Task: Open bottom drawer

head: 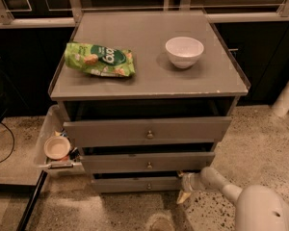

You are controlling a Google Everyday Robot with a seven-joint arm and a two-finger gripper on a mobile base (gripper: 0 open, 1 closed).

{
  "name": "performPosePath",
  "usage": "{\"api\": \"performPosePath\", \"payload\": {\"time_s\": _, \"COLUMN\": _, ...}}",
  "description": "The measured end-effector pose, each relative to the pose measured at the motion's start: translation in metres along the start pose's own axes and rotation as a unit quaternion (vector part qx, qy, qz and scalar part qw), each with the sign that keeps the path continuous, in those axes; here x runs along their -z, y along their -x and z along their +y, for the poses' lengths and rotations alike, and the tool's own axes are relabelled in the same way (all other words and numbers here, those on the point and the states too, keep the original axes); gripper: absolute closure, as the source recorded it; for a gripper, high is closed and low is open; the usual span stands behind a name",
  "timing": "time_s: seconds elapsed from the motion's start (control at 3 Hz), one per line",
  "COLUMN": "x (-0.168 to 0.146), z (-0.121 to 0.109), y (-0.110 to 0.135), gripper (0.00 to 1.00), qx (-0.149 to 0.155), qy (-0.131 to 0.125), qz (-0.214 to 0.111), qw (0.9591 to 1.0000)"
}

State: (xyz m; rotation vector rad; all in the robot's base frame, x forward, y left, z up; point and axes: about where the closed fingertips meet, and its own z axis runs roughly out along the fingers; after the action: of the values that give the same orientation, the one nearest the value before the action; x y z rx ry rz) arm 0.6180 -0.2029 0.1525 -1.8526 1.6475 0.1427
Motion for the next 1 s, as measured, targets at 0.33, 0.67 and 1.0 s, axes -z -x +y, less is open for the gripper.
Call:
{"api": "performPosePath", "payload": {"time_s": 0.33, "x": 0.0005, "z": -0.0018, "y": -0.0015, "gripper": 0.0, "qx": 0.0, "qy": -0.001, "qz": 0.001, "qw": 1.0}}
{"api": "performPosePath", "payload": {"time_s": 0.67, "x": 0.0005, "z": -0.0018, "y": -0.0014, "gripper": 0.18, "qx": 0.0, "qy": -0.001, "qz": 0.001, "qw": 1.0}}
{"api": "performPosePath", "payload": {"time_s": 1.0, "x": -0.0029, "z": -0.0001, "y": 0.0051, "gripper": 0.42, "qx": 0.006, "qy": 0.011, "qz": -0.009, "qw": 0.9999}}
